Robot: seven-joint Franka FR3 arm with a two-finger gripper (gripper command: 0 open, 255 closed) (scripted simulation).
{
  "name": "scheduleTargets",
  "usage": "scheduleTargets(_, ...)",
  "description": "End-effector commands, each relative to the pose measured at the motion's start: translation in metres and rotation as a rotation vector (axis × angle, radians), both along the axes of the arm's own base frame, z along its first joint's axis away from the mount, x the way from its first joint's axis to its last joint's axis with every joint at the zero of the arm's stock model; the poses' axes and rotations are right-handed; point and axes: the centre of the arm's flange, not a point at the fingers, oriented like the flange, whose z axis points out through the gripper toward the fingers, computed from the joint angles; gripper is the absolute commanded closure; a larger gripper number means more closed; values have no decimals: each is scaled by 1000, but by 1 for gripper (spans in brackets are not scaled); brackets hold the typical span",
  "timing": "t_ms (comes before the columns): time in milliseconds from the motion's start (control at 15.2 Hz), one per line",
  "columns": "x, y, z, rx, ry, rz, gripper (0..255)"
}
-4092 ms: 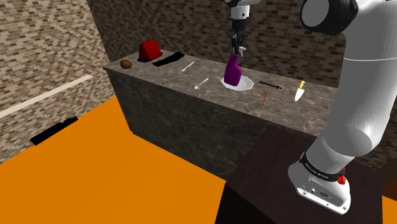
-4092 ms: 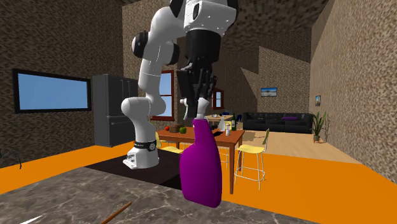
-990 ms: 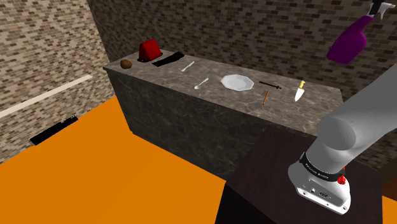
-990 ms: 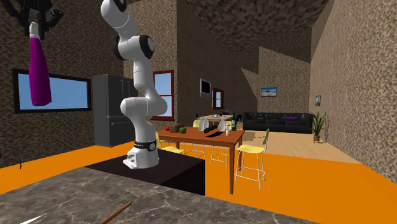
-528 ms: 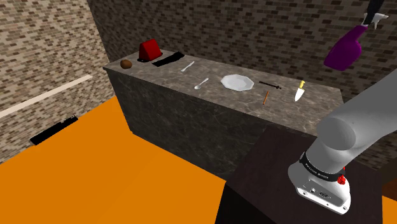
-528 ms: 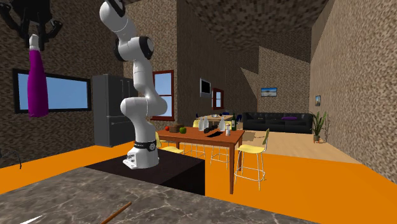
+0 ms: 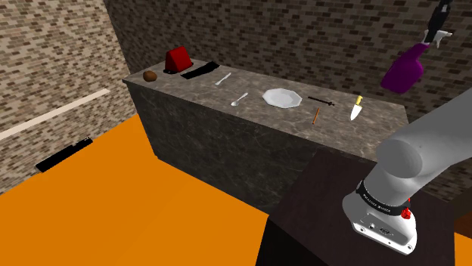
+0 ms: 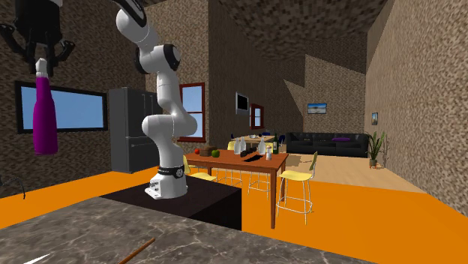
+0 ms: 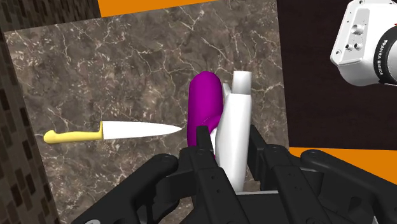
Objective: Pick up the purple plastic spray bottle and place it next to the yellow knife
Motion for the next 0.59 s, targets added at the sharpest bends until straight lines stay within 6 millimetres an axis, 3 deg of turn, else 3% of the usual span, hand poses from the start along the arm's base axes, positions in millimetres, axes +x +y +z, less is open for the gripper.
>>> scheduleTargets(0, 1, 0, -11, -1, 0, 0, 255)
scheduleTargets(528, 1, 0, -53, -1, 0, 0, 255)
